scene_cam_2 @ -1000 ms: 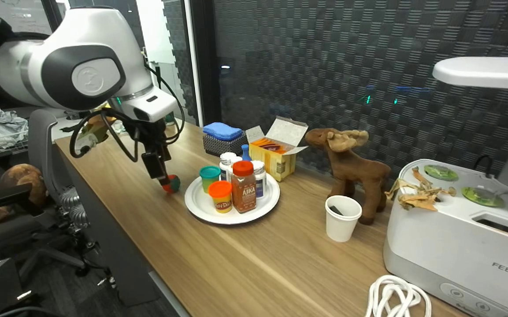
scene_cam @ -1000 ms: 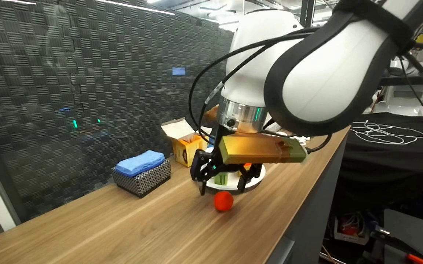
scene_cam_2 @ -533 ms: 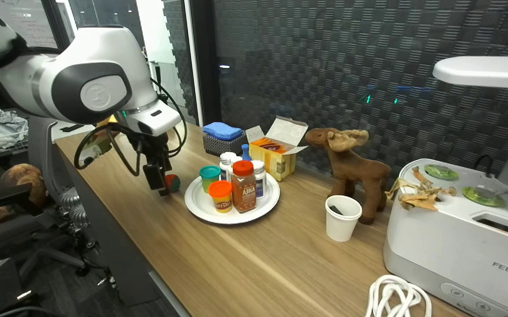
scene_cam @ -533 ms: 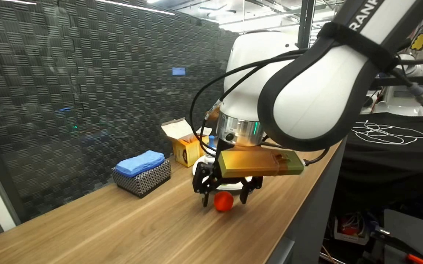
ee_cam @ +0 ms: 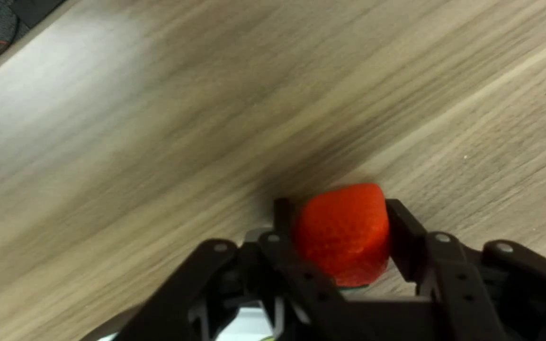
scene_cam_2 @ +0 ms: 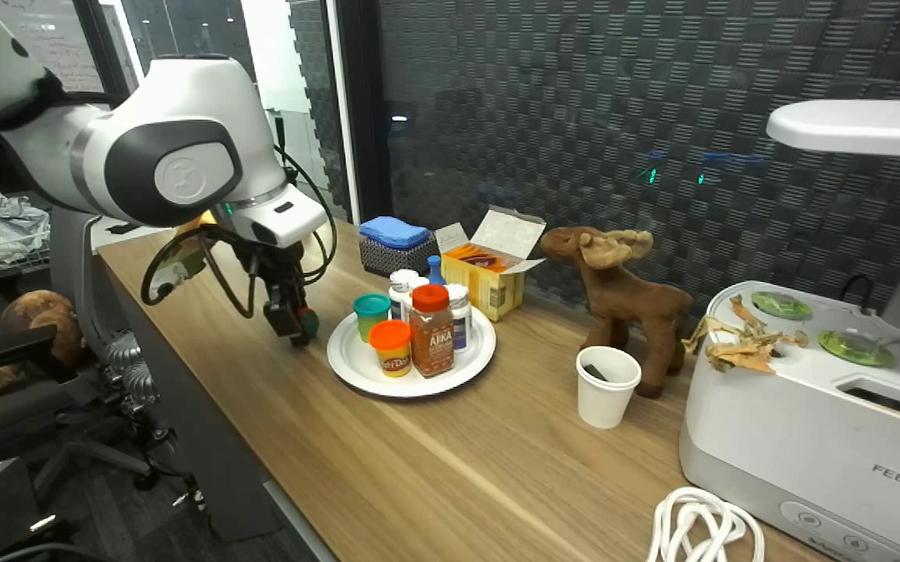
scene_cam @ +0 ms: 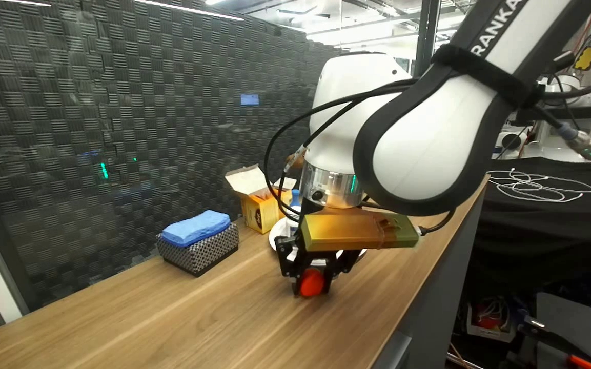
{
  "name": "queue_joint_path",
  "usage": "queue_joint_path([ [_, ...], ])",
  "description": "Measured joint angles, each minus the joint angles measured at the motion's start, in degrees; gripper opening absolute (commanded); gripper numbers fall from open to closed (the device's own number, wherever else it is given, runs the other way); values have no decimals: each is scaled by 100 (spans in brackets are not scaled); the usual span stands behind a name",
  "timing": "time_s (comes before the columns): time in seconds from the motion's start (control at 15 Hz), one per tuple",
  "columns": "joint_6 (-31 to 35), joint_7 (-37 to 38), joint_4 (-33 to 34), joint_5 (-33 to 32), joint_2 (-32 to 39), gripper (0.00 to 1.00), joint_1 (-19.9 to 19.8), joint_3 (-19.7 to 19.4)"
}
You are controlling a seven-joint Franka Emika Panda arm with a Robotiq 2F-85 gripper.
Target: Pick up the bottles and small containers from the table and put them on the white plate.
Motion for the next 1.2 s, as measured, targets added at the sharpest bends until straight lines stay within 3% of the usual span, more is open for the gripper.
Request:
queue_joint_path([
  [0.47,18,86,-349,82,-302,25,11,-76],
  [0.87,490,1197,-1036,-1012,-976,25,-94,-607],
  [1.2,881,1672,-1038,-1418,-954,25,-266,-846],
])
